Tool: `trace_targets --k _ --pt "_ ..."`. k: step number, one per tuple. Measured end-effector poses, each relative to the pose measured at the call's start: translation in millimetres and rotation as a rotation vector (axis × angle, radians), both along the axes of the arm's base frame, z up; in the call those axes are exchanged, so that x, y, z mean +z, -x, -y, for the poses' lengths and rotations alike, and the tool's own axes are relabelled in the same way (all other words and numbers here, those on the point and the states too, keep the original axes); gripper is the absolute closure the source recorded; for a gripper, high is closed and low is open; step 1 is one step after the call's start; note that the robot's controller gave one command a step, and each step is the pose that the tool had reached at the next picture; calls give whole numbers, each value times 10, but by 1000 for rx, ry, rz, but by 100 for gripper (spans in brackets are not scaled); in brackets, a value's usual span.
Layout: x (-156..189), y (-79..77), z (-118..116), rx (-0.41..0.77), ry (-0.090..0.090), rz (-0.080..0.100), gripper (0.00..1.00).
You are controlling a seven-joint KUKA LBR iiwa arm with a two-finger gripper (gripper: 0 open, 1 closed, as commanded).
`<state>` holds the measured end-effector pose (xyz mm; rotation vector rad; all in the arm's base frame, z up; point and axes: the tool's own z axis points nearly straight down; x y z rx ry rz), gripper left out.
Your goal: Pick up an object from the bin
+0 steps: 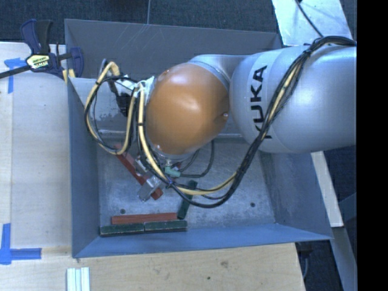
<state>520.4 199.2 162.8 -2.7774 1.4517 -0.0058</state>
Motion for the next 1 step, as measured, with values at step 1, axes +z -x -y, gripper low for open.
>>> trace_targets --k 1 --pt "679 -496 -25 -6 -1 3 100"
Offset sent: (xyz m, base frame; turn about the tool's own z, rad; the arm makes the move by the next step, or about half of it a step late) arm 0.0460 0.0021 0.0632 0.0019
